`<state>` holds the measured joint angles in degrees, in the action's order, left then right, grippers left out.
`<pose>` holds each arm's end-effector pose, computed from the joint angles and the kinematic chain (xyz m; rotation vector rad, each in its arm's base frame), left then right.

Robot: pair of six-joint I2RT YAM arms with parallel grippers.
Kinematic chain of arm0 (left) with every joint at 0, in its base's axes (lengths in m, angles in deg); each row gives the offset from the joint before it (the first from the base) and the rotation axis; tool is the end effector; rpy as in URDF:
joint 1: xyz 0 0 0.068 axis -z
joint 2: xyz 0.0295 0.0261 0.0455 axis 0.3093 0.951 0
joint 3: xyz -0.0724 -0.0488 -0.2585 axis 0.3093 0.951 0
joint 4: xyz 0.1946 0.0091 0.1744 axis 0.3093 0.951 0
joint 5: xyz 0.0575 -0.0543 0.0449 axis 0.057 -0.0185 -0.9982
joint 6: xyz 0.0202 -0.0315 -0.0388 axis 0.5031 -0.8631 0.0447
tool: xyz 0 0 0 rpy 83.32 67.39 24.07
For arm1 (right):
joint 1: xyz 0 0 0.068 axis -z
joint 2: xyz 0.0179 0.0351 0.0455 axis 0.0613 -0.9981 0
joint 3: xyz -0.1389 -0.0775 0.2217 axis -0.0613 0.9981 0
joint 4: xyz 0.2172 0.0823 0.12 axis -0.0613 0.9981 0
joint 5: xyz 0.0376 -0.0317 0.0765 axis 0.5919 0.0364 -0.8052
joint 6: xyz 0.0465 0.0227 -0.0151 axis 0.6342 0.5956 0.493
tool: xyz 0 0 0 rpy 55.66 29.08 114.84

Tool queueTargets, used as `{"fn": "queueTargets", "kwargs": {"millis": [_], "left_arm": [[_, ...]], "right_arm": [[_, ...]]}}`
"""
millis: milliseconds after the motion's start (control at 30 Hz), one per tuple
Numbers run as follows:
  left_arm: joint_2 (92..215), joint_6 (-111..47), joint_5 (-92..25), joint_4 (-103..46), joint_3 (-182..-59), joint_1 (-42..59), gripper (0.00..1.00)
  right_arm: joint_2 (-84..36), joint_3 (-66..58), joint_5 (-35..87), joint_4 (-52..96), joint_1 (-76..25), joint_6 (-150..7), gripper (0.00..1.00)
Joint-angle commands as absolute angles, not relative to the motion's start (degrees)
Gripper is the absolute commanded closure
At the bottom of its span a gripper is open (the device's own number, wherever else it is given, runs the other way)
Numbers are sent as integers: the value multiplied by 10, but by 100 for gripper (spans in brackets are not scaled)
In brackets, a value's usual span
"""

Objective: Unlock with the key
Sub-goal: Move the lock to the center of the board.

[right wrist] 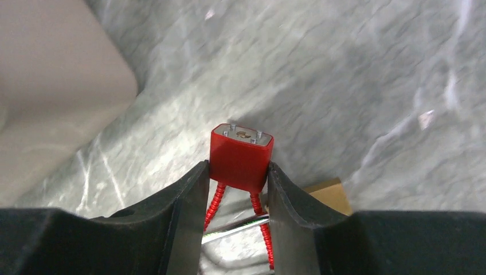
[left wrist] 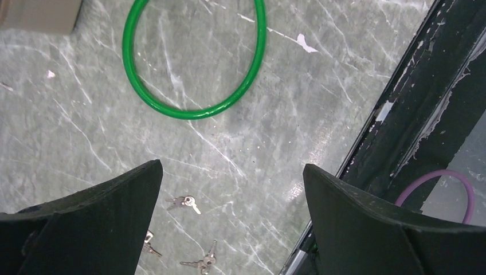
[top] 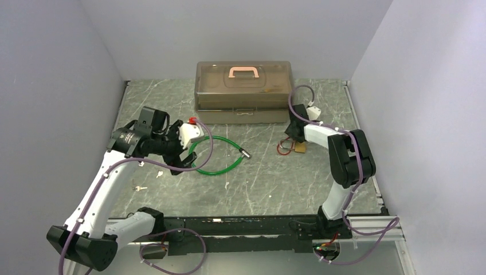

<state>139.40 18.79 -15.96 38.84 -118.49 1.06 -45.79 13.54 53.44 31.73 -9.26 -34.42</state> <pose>0.1688 -0.0746 0.3544 1.3415 2.0672 -0.4245 0.3512 0.0674 0.1535 0.7851 2.3178 -0.0042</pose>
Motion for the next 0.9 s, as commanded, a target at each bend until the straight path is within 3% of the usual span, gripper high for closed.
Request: {"fn": "queueTargets", "kwargs": {"millis": [0,300,533,867], "left_arm": [[1382,195,-144,375,-1161,-10,1],[1376,204,-151,361,-1117,-63,1],[1394,214,-126,357,-1118,-117,1],[1396,260,-130,367,-1094,-208,1]], "right_arm": [[-464,154,554,359,-154,-303,59],[-511,73,541,382,-251,-302,54],[-429,78,560,395,-261,-360,31],[-308,240,577,375,-259,-358,34]]}}
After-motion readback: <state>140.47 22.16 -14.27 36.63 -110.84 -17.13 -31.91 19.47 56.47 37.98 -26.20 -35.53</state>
